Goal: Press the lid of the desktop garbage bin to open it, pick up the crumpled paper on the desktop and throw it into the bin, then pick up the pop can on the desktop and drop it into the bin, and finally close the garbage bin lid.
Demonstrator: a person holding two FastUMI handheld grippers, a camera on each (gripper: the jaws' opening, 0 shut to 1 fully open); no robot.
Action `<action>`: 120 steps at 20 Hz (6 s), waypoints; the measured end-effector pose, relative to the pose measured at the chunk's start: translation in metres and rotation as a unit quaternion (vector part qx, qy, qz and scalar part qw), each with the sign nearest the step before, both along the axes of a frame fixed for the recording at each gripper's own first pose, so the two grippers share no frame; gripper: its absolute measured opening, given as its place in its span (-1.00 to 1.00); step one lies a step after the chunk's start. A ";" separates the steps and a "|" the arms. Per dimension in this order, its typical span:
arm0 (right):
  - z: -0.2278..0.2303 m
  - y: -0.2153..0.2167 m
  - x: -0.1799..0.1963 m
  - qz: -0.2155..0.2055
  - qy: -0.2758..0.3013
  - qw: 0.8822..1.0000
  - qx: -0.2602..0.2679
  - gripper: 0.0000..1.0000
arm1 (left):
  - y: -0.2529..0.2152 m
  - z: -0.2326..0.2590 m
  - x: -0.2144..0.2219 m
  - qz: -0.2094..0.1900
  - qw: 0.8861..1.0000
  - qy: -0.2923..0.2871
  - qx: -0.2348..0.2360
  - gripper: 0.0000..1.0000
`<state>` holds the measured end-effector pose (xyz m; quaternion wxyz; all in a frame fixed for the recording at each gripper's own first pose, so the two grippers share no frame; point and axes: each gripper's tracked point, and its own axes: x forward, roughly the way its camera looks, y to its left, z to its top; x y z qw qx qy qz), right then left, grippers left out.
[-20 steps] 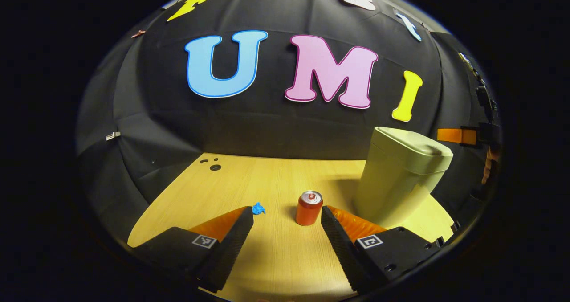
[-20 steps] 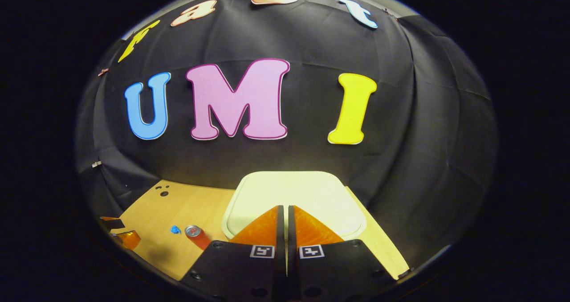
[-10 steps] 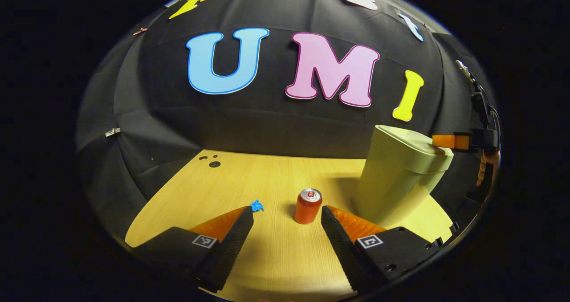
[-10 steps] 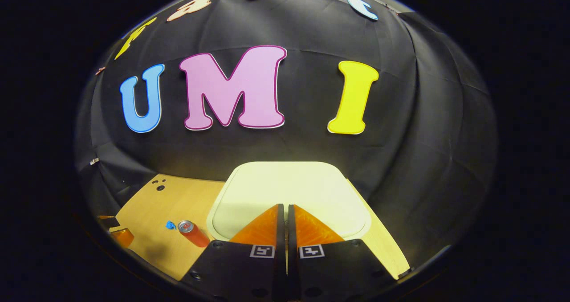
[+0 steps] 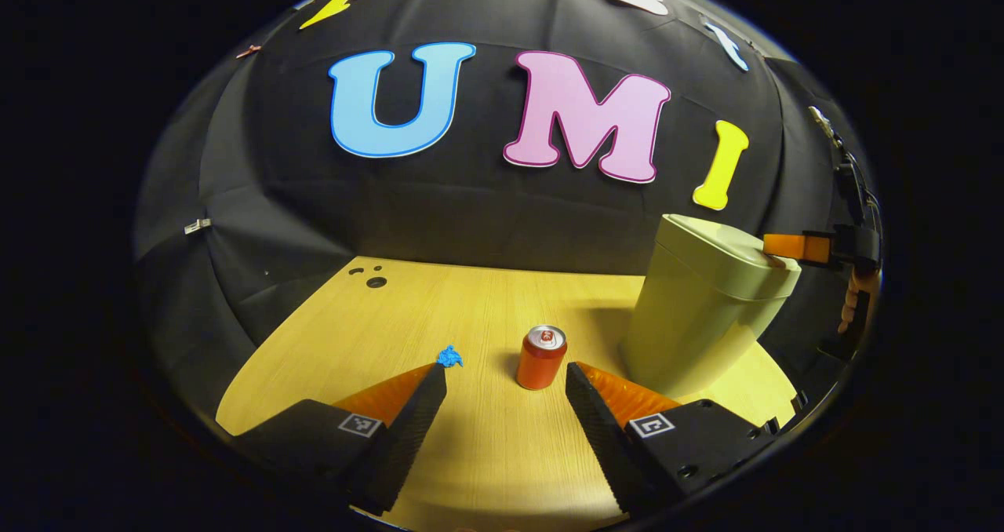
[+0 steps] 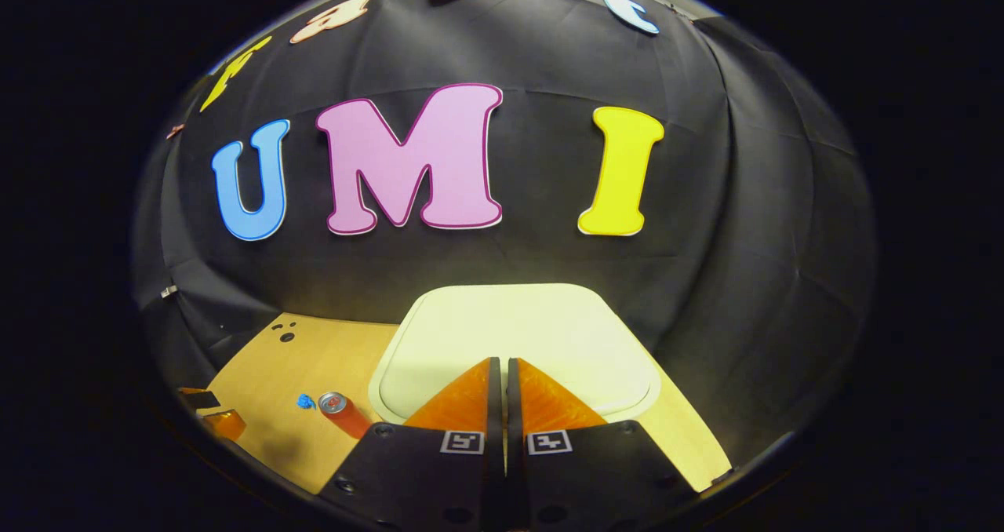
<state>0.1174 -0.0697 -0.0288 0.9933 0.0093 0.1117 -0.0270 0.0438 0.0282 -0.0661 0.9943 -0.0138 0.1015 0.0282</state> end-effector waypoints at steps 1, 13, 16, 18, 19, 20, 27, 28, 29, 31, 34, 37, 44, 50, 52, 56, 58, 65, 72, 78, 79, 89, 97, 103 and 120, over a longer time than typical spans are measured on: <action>0.002 -0.001 0.000 -0.003 0.004 1.000 -0.009 -0.89 | 0.001 0.003 -0.001 -0.001 1.000 -0.003 0.000 0.96; 0.068 0.003 -0.040 -0.012 -0.068 0.998 -0.001 -0.90 | 0.015 0.008 -0.018 0.009 1.000 -0.021 -0.003 0.96; 0.060 0.005 -0.053 -0.009 -0.063 0.998 -0.005 -0.89 | 0.020 0.005 -0.022 0.011 1.000 -0.022 0.002 0.96; 0.050 0.005 -0.061 -0.012 -0.052 0.999 -0.003 -0.90 | 0.029 0.002 -0.024 0.014 1.000 -0.022 0.011 0.97; 0.046 0.007 -0.065 -0.012 -0.046 0.999 0.006 -0.90 | 0.035 0.001 -0.025 0.017 0.999 -0.024 0.016 0.96; 0.041 0.010 -0.067 -0.009 -0.041 0.999 0.017 -0.90 | 0.040 0.000 -0.026 0.022 0.999 -0.024 0.020 0.96; 0.018 0.015 -0.082 -0.003 -0.011 1.000 0.020 -0.89 | 0.079 0.004 -0.012 0.052 0.998 -0.030 0.017 0.97; 0.014 0.012 -0.082 -0.003 -0.005 1.000 0.017 -0.89 | 0.082 0.002 -0.007 0.050 0.998 -0.031 0.010 0.96; 0.011 0.011 -0.083 -0.003 -0.001 1.000 0.017 -0.89 | 0.083 0.001 -0.002 0.046 0.998 -0.031 0.004 0.96; 0.005 0.010 -0.084 -0.002 0.007 1.000 0.019 -0.81 | 0.090 -0.006 0.008 0.050 0.998 -0.026 0.003 0.97; -0.007 0.010 -0.088 0.003 0.019 1.000 0.021 -0.45 | 0.097 -0.014 0.029 0.054 0.998 -0.017 0.012 0.97; -0.029 0.014 -0.088 0.019 0.039 0.999 0.018 0.11 | 0.099 -0.021 0.054 0.050 0.999 -0.008 0.014 0.97; -0.063 0.012 -0.093 0.025 0.072 0.997 0.010 0.99 | 0.094 -0.057 0.123 0.042 0.999 0.022 -0.020 0.96; -0.084 0.020 -0.102 0.044 0.107 0.993 -0.009 1.00 | 0.105 -0.099 0.176 0.056 0.997 0.058 -0.007 0.97; -0.094 0.028 -0.105 0.043 0.117 0.992 0.002 1.00 | 0.109 -0.115 0.192 0.054 0.995 0.078 0.011 0.97; -0.110 0.042 -0.113 0.054 0.139 0.989 0.011 1.00 | 0.110 -0.140 0.212 0.050 0.992 0.109 0.027 0.97; -0.111 0.043 -0.113 0.054 0.139 0.989 0.006 1.00 | 0.111 -0.153 0.216 0.049 0.990 0.126 0.038 0.97; -0.118 0.038 -0.122 0.042 0.148 0.988 -0.002 1.00 | 0.111 -0.163 0.221 0.056 0.990 0.127 0.020 0.84; -0.121 0.032 -0.121 0.049 0.146 0.988 0.000 0.99 | 0.125 -0.163 0.214 0.078 0.989 0.122 0.009 0.02; -0.135 0.033 -0.115 0.096 0.148 0.984 -0.005 1.00 | 0.123 -0.158 0.213 0.092 0.989 0.117 0.005 -0.24; -0.136 0.032 -0.116 0.100 0.149 0.984 -0.005 1.00 | 0.123 -0.155 0.210 0.093 0.989 0.116 0.005 -0.25; -0.115 0.031 -0.116 0.084 0.111 0.990 0.012 0.99 | 0.077 -0.030 0.164 0.016 0.998 0.052 0.038 -0.26; -0.097 0.018 -0.119 0.055 0.085 0.995 0.014 0.99 | -0.041 0.093 0.131 -0.135 0.988 -0.037 0.068 -0.27; -0.097 0.003 -0.125 0.028 0.081 0.996 0.020 0.99 | -0.164 0.133 0.111 -0.259 0.960 -0.078 0.068 -0.28; -0.110 -0.026 -0.138 -0.007 0.104 0.994 0.027 0.99 | -0.292 0.097 0.116 -0.386 0.919 -0.047 0.058 -0.19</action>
